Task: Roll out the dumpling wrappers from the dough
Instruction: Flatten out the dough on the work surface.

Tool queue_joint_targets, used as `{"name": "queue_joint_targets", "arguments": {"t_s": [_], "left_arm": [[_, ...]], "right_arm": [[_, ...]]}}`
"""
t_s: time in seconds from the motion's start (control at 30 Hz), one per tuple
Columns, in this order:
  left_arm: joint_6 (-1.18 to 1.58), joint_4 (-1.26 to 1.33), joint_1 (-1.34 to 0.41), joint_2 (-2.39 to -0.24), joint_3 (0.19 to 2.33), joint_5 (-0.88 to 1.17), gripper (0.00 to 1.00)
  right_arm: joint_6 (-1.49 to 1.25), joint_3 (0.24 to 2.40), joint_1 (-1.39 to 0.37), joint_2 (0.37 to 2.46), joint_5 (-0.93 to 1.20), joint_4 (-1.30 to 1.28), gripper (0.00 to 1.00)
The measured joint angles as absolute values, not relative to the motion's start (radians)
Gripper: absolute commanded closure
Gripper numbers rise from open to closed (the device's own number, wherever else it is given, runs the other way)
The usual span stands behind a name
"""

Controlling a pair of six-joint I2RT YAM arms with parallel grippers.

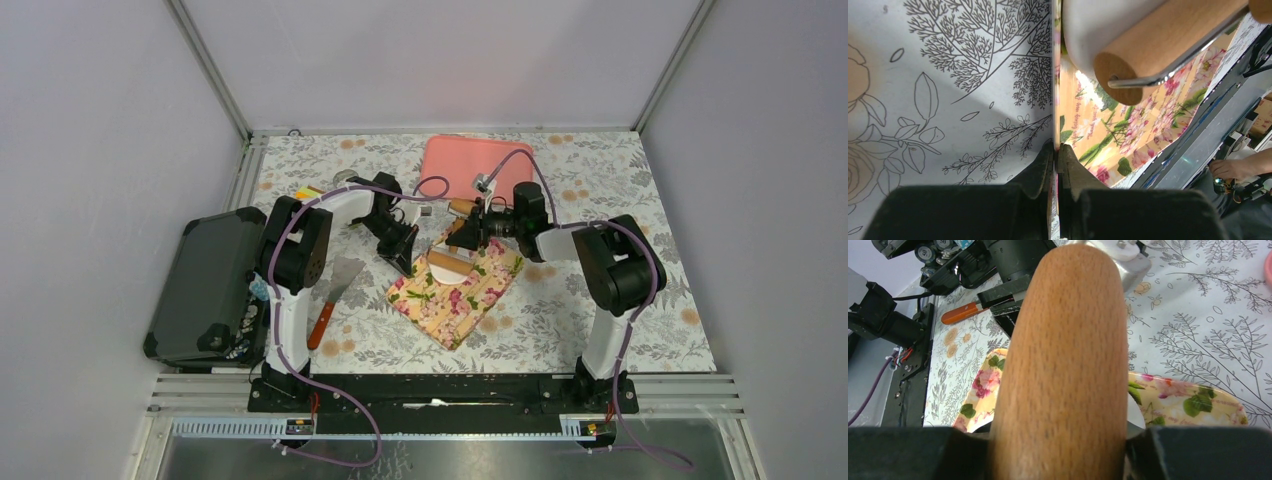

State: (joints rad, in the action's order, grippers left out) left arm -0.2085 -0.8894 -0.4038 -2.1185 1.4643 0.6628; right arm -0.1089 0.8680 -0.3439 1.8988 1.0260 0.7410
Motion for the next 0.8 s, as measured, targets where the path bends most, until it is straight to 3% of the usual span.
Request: {"name": "queue_joint_targets", "arguments": {"t_s": [0.8], "left_arm": [[-0.194, -0.914, -0.394, -2.139, 1.486, 0.672, 1.00]], "right_arm": [[-0.039, 0.794, -0.395, 1.871, 1.015, 0.813, 1.00]]}}
